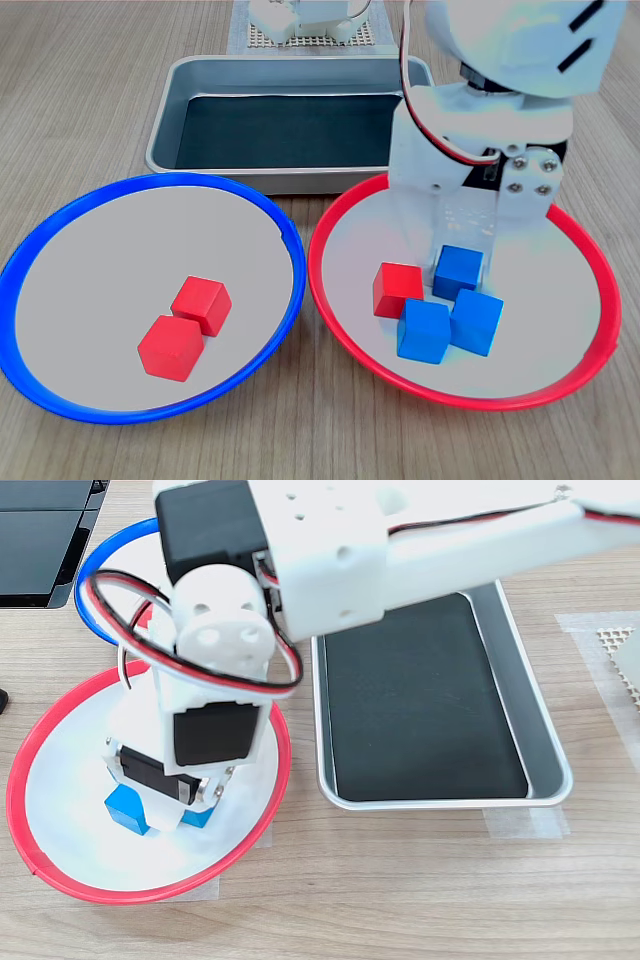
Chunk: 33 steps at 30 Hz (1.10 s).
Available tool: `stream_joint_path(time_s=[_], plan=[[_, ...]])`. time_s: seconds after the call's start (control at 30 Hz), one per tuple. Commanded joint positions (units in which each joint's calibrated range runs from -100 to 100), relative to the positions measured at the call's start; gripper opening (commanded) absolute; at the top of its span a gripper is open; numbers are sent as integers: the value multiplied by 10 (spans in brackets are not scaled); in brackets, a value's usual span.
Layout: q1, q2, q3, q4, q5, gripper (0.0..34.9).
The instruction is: Relocate any misplaced blocks to their matching dishes.
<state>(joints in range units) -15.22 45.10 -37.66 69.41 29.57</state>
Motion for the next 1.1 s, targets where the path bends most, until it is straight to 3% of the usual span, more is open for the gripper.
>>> stream_joint_path(time_s=[0.0,0.3,0.7,1.07], plan=[[-7,-45,5,5,-8,4],[13,-190,68,16,0,4],[175,-269,150,24,83,4],[243,-248,199,-3,132,4]])
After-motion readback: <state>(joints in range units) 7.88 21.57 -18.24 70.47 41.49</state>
